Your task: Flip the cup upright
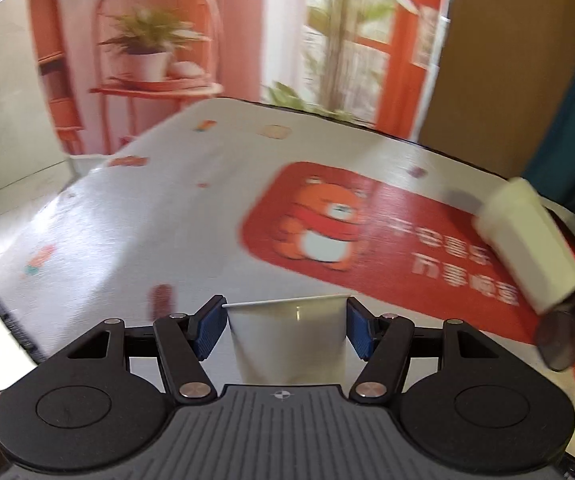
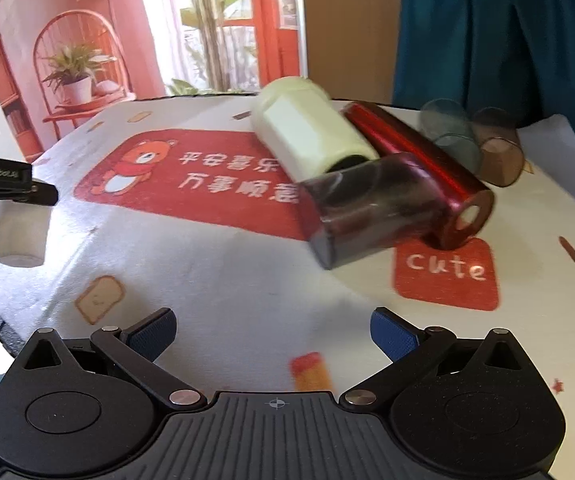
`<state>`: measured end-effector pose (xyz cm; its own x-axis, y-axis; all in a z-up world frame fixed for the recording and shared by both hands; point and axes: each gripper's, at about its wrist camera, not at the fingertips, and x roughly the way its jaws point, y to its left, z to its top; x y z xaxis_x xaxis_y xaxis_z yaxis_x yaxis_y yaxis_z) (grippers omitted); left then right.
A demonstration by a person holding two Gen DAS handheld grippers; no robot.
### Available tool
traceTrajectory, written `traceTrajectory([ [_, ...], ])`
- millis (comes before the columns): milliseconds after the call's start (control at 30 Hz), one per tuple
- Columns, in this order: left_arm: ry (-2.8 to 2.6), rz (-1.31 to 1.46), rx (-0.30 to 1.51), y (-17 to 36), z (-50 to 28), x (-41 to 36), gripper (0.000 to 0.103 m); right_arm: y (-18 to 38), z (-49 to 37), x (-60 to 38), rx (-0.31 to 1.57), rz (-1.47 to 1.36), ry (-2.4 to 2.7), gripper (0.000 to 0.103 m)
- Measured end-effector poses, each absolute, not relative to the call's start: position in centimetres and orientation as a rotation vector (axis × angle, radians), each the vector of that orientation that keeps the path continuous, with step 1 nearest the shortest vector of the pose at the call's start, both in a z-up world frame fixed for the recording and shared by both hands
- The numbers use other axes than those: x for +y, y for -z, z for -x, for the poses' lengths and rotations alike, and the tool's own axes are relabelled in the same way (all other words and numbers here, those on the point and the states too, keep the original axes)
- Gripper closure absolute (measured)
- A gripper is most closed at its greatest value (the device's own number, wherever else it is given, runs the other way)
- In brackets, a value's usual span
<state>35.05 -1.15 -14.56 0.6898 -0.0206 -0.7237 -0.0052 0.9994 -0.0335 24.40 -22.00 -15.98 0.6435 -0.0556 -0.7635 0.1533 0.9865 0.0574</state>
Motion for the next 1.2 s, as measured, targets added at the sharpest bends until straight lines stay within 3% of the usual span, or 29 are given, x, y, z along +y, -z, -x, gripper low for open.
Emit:
traceTrajectory([
  [533,-0.001,0.116,0.736,16.0,-40.9,2.3,0.037,16.2,-26.7,-19.2,0.898,-0.067,0.108,0.0],
  [833,0.086,0.072,0.738,18.2,-37.3,2.1,0.037,17.4,-27.4,-18.9,0.93,-0.071,0.092,0.0],
  [1067,0.122,0.066,0.872,19.0,-36.6,2.2,0.036,17.2,-27.0,-18.6,0.926,-0.076,0.085,0.0],
  [1200,0.136,0.179,0.988,18.3,-38.8,3.8,0.026,17.1,-26.8,-18.8,0.923,-0.092,0.086,0.0],
])
